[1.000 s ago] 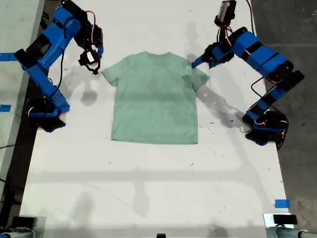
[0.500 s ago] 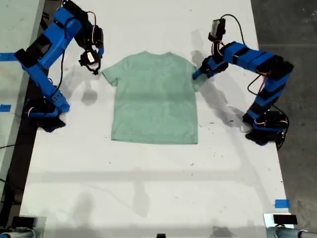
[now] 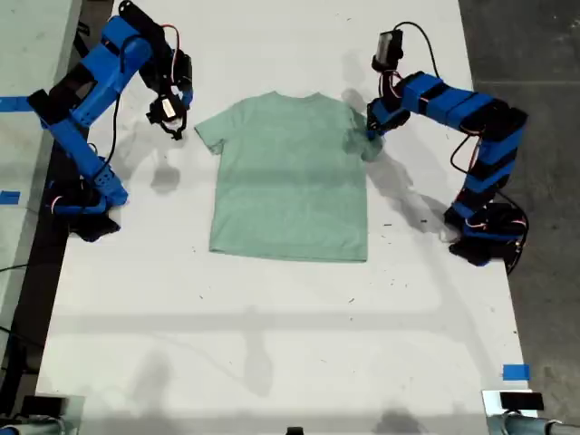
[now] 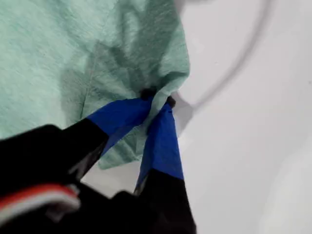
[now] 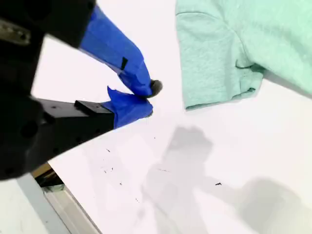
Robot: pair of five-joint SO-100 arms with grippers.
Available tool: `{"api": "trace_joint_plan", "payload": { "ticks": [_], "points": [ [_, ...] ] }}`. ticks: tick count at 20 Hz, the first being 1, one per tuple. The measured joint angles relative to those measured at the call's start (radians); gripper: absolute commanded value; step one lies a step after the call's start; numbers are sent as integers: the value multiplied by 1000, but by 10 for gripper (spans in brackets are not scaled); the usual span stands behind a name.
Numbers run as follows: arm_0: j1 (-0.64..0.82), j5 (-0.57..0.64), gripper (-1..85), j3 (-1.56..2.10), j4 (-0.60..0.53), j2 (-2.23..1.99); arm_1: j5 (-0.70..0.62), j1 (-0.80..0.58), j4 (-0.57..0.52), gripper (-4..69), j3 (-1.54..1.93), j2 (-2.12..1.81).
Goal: Fold tshirt
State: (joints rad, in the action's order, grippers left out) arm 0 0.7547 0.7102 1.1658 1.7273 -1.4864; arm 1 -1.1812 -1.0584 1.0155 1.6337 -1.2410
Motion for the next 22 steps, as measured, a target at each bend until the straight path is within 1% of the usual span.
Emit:
{"api": "trace_joint_plan", "payload": {
  "ticks": [2, 4, 7, 9, 11, 14, 16, 17, 20, 22],
  "points": [
    [0, 2, 0, 9, 0, 0, 14, 3, 46, -19, -29, -3],
    [0, -2, 0, 17, 0, 0, 34, 20, 158, -19, -61, -18],
    [-8, -5, 0, 21, -3, 0, 78, 54, 371, -19, -230, -54],
    [-9, -8, 0, 21, -9, 0, 120, 109, 466, -19, -371, -60],
    [-12, -6, 0, 21, -9, 0, 183, 175, 523, -19, -505, -58],
    [-18, -9, 0, 21, -9, 0, 281, 267, 535, -19, -667, 21],
    [-18, -8, 0, 21, -9, 0, 342, 321, 509, -19, -726, 81],
    [-21, -11, 0, 21, -9, 0, 373, 347, 482, -19, -741, 106],
    [-35, -25, 0, 21, -17, 0, 440, 410, 351, -19, -765, 199],
    [-43, -23, 0, 21, -17, 0, 474, 437, 233, -19, -767, 259]
  ]
}}
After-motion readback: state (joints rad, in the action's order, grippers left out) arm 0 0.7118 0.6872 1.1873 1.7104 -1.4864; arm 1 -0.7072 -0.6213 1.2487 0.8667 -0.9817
